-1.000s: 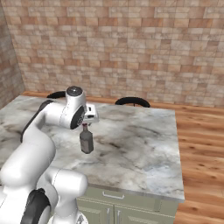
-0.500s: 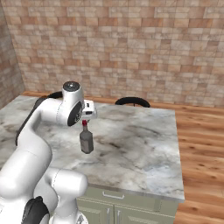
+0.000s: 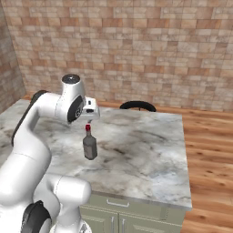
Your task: Move the drinks to the dining counter.
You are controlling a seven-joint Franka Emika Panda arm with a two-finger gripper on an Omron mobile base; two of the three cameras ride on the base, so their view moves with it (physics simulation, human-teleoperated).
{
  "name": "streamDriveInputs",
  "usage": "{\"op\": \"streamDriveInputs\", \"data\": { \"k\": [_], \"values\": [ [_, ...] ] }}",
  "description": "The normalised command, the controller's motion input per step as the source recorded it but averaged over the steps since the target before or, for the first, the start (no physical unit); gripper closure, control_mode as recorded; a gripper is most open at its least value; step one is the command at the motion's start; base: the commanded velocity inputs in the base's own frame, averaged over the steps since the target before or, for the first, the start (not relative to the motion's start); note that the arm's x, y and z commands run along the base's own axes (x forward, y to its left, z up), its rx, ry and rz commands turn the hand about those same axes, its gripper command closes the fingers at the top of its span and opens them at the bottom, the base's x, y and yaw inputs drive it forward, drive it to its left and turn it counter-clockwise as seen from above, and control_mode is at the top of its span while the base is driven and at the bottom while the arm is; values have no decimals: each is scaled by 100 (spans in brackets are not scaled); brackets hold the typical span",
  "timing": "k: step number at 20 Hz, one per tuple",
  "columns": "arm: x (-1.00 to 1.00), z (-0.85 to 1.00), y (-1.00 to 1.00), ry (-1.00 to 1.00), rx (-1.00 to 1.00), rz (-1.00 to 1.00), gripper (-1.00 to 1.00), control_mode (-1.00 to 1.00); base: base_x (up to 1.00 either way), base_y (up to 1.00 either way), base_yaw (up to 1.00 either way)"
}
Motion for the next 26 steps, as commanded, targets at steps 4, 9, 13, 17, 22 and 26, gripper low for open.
{"op": "streamDriveInputs", "data": {
  "k": [4, 9, 13, 17, 22, 26],
  "values": [
    [-7, 37, 0, 8, 0, -15, -100, -100, 0, 0, 0],
    [-18, 40, 0, 9, 0, -17, -100, -100, 0, 0, 0],
    [-37, 24, 0, 6, 0, -16, -100, -100, 0, 0, 0],
    [-48, 6, 0, 1, 0, -14, -100, -100, 0, 0, 0],
    [-57, 0, 0, 0, 0, -9, -100, -100, 0, 0, 0],
    [-61, 4, 0, -7, 0, -1, -100, -100, 0, 0, 0]
  ]
}}
